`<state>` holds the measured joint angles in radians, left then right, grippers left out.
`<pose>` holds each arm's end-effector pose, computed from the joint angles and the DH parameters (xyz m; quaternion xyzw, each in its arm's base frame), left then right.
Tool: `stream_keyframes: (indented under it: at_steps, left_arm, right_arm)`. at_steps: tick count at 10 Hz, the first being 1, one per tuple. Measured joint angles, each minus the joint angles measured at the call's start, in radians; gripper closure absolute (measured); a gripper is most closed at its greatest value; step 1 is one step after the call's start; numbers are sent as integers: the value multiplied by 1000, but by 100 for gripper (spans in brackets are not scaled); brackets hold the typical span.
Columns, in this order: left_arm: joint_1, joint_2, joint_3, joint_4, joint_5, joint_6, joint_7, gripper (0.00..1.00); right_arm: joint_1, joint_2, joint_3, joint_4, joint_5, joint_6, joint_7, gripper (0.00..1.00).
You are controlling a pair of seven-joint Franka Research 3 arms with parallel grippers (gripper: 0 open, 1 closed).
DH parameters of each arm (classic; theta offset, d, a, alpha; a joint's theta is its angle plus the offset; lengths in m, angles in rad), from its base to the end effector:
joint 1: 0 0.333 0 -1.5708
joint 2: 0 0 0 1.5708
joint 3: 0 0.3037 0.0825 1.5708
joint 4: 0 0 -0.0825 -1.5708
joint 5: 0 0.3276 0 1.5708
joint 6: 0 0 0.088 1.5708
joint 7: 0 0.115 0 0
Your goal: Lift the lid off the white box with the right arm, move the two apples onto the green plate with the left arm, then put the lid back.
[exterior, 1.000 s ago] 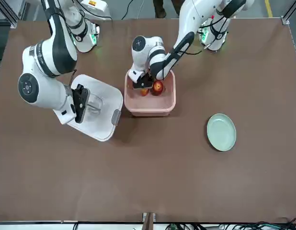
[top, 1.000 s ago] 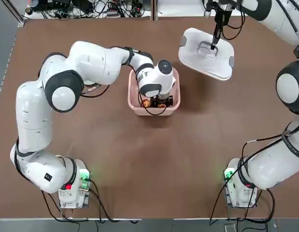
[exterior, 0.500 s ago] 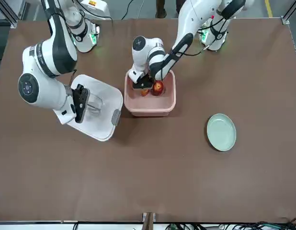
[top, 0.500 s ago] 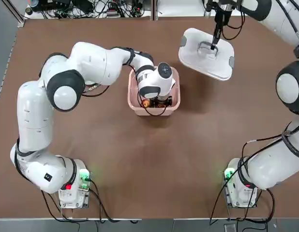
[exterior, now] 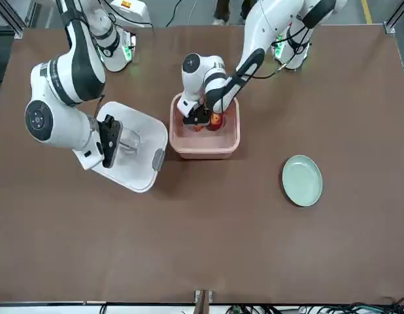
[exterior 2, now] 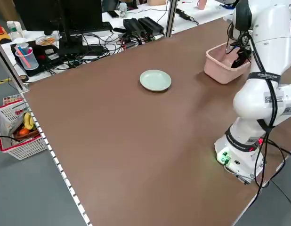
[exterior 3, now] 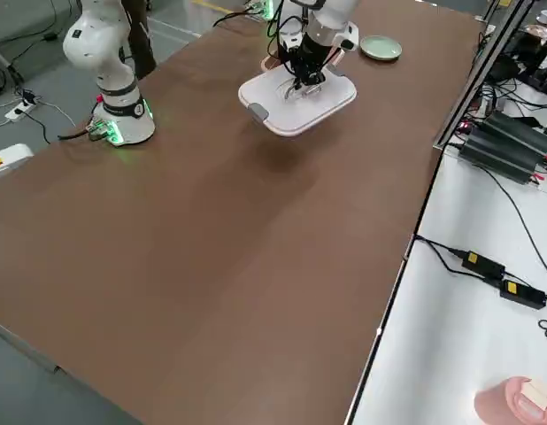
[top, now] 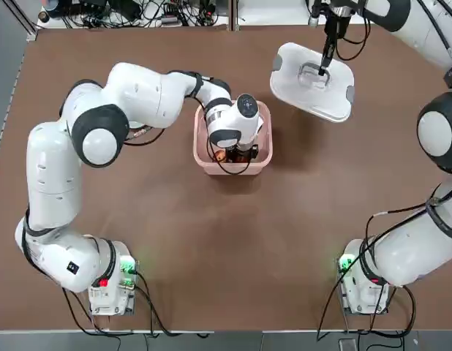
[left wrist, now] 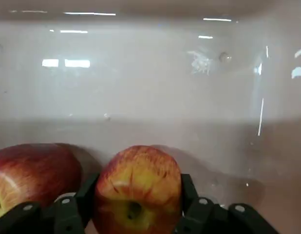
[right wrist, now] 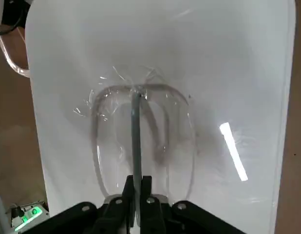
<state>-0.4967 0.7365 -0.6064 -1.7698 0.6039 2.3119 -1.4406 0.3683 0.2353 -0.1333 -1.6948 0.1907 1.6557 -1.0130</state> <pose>0.3176 -0.5188 0.2217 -0.9997 -0.0165 -0.0162 0.0112 0.5198 0.1507 0.4388 -0.8139 -0.5599 0.0955 0.1228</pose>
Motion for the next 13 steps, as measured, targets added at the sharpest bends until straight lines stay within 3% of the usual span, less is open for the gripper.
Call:
stream_keyframes:
  at_steps: [5,10,13]
  left_arm:
    - [6,-23,-3,21,-17,-28,-2,29]
    - [82,-191,-20,110,-198,-246,152,29]
    - [205,-315,-49,117,-264,-375,313,29]
  right_arm:
    - [0,0,0,0,0,0,0,93]
    - [-1,0,0,0,-1,0,0,93]
    - [-1,0,1,0,-1,0,0,93]
